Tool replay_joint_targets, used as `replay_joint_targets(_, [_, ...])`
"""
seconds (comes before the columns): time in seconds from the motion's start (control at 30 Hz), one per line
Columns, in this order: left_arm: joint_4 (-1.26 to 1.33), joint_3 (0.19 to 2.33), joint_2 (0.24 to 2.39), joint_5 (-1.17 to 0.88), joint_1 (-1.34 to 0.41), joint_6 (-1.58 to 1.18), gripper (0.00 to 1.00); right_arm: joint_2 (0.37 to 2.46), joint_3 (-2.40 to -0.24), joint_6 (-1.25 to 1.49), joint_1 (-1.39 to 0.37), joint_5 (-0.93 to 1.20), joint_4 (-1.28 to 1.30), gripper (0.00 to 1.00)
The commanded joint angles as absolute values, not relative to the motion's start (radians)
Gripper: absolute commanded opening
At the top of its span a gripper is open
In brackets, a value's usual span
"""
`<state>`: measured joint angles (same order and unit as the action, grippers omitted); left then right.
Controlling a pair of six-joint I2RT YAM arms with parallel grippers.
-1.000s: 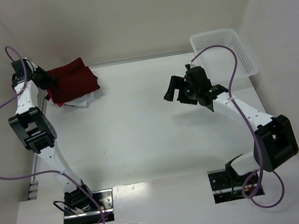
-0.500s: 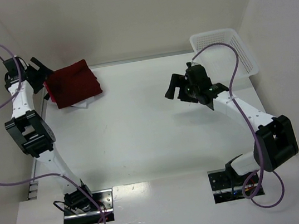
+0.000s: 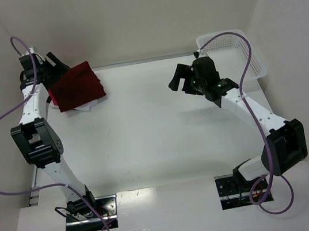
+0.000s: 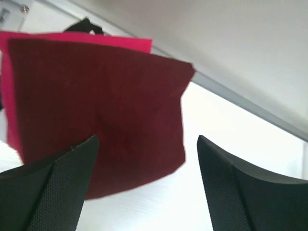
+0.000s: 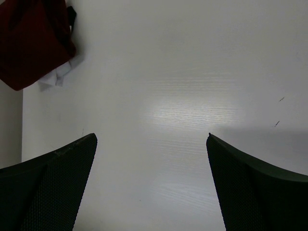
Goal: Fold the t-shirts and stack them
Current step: Put the neatly folded tshirt into the corner of the board with the left arm
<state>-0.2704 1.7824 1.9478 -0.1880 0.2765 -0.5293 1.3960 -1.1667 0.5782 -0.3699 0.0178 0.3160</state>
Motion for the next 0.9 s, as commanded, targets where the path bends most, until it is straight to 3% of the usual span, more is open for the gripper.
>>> replay_joint_targets(0.0, [-0.24,1.824,2.057,-0.159,0.267,-0.543,0.87,1.388,-1.236,0.563,-0.344,-0.019,0.298,1.0])
replay_joint_targets(0.23, [-0.342,1.949,2.244,-0.078,0.286,-0.543,0.9,1.397,-1.269,0.532,-0.303,-0.061,0.34,1.0])
replay_joint_targets(0.5, [-0.401,2.112,2.287,-0.127,0.269,-0.505,0.95,1.426,-1.289,0.523,-0.282,-0.051,0.331,1.0])
replay_joint_targets(0.67, [-0.436,2.149,2.147,-0.091,0.174,-0.414,0.99,1.436,-1.315,0.493,-0.249,-0.06,0.341,1.0])
replay_joint_targets(0.87, [-0.448,1.988,1.899,-0.114,0.024,-0.35,0.99,1.414,-1.367,0.471,-0.181,-0.06,0.362,1.0])
